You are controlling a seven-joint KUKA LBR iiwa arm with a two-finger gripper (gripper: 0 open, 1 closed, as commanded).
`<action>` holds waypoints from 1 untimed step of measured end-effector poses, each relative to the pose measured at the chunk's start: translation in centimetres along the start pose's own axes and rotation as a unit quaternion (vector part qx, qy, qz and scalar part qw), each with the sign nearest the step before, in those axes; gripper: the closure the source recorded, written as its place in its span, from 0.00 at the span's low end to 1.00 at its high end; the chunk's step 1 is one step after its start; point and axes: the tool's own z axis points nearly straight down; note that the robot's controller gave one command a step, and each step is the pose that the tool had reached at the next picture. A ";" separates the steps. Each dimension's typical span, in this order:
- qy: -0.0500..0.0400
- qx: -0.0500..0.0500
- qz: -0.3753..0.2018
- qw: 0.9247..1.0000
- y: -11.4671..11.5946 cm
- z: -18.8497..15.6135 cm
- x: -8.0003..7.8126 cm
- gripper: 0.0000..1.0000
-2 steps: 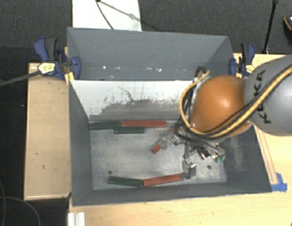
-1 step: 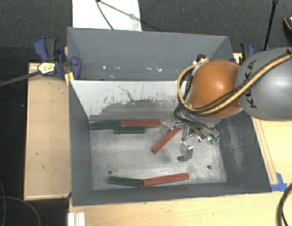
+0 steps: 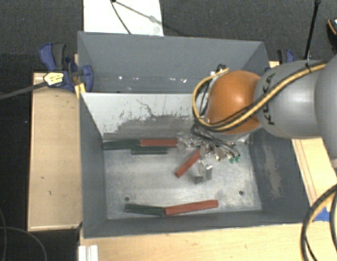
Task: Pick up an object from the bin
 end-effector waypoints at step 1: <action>0.000 0.000 0.004 1.000 0.0 -0.3 0.0 1.00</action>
Offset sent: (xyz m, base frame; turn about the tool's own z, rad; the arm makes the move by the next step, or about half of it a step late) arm 0.0000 0.0000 0.0000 0.0000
